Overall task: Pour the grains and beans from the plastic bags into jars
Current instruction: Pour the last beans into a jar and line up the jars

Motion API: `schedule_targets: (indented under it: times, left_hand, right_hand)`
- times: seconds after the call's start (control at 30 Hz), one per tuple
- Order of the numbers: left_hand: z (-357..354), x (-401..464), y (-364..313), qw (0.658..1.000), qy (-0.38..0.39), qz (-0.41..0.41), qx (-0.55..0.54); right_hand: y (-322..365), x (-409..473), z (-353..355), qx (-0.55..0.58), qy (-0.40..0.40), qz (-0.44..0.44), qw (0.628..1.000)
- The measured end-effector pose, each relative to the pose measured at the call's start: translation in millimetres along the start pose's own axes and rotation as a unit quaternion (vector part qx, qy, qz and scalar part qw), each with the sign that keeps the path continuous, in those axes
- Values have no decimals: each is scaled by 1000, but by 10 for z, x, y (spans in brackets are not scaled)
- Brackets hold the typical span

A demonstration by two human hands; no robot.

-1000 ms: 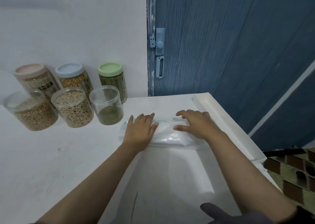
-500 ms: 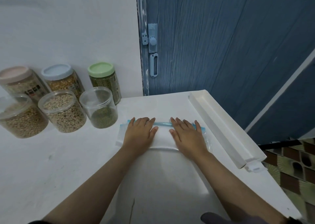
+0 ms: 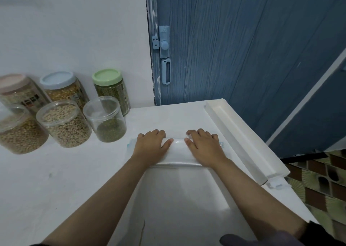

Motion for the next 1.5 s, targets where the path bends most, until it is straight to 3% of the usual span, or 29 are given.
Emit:
schedule_targets:
  times: [0.2,0.3,0.4,0.5,0.67,0.87,1.0,1.07,1.13,1.23,1.4,1.5]
  left_hand:
    - [-18,-393,-36,982,-186,-10,-8]
    - [-7,-516,-43,980,-197,-6,-13]
    - [-13,-594,-61,983,-181,3,-12]
    - [-11,-643,-67,986,-168,5,1]
    - [40,-834,-22,985,-173,8,-18]
    - [78,-1099,112,984,-176,29,-7]
    - [89,-1230,127,986,-160,39,-8]
    - [95,-1252,121,986,-157,47,-10]
    - [109,-1262,107,986,-156,48,-16]
    - [132,-1279,97,985,-163,53,-32]
    - [134,-1308,75,980,-180,44,-74]
    - [126,-1314,54,979,-187,37,-69]
  right_hand:
    - [67,-121,69,3,-15,-21,1000]
    - [-38,-185,285,-49,-35,-115,992]
    - [-256,-185,393,-38,4,-234,972]
    - [-389,-131,357,-1,34,-267,963]
    - [-343,-18,353,47,-2,-159,986]
    - [85,266,361,120,128,-8,984]
    - [568,253,270,163,155,53,973]
    - [711,204,254,161,125,85,975]
    - [764,86,317,141,38,117,982]
    - [737,-268,314,154,-42,133,978]
    - [640,-671,-31,26,58,136,989]
    - [610,-654,-69,8,97,112,989]
Point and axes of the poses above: each hand's wrist, its own x-axis towards the middle knuckle, its own z-axis out of the back of the hand, y = z × x, the point moved 5 cm from there along x, towards the middle knuckle, and after that the axes turned 3 degrees about z, right-handed, at the moved point
